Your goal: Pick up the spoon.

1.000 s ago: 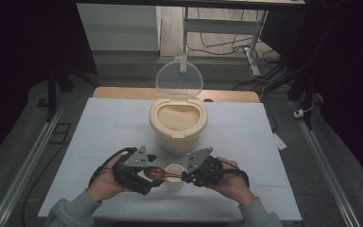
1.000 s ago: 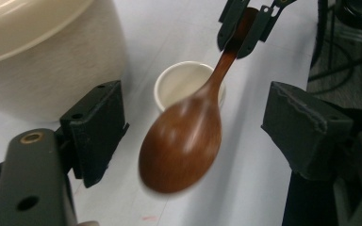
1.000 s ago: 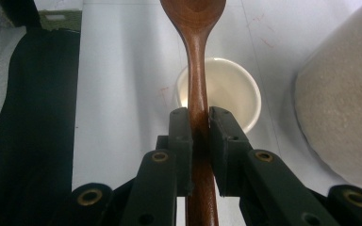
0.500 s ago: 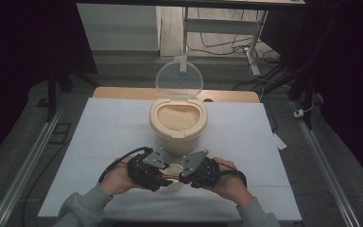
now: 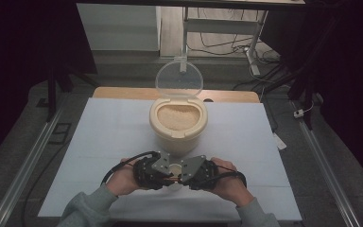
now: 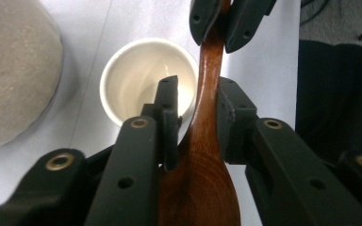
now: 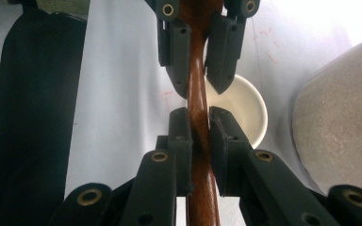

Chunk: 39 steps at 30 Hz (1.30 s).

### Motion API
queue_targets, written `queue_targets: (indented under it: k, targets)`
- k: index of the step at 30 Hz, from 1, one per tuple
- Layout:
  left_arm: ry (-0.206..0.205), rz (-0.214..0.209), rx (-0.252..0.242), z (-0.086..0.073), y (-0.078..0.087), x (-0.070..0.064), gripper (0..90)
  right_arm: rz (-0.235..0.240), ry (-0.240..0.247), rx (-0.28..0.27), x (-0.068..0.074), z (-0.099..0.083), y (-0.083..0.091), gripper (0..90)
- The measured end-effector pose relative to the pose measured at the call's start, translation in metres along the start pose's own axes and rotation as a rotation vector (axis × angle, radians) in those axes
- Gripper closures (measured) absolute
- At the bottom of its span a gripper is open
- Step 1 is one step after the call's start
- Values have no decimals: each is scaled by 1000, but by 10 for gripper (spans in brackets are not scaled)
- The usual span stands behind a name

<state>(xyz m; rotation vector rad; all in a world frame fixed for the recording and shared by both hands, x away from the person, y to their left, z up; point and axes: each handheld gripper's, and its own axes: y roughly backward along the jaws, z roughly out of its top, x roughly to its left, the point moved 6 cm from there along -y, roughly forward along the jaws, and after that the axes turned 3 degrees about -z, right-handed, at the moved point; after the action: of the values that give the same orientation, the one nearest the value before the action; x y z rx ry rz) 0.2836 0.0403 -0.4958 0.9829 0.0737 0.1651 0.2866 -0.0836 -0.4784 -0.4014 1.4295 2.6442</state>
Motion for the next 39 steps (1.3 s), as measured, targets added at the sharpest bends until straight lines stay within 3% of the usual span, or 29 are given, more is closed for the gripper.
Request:
queue_targets:
  k: [5, 8, 11, 18, 23, 24, 25, 26, 28, 39]
  targets:
    - [-16, -6, 14, 0, -4, -4, 762, 13, 23, 23, 3, -1, -1, 798]
    - [-23, 18, 10, 0, -4, -3, 776, -18, 24, 10, 2, 0, -2, 789]
    - [-16, 48, -6, 0, -3, -1, 781, -32, -7, -14, -2, 0, 3, 742]
    - [9, 112, -56, 0, 4, 6, 785, -138, -216, -216, -21, 4, 24, 542]
    - [37, 168, -107, -1, 13, 12, 786, -209, -356, -322, -32, -1, 37, 487]
    - [37, 168, -107, -1, 13, 12, 786, -209, -356, -322, -32, -1, 37, 487]
    - [42, 178, -115, -1, 14, 13, 786, -245, -396, -332, -35, -4, 39, 466]
    - [51, 188, -122, -1, 15, 14, 786, -245, -396, -332, -35, -4, 39, 466]
    - [61, 198, -130, -1, 16, 15, 786, -296, -456, -342, -38, -9, 40, 449]
    - [85, 254, -196, -1, 23, 19, 787, -355, -616, -393, -42, -19, 45, 384]
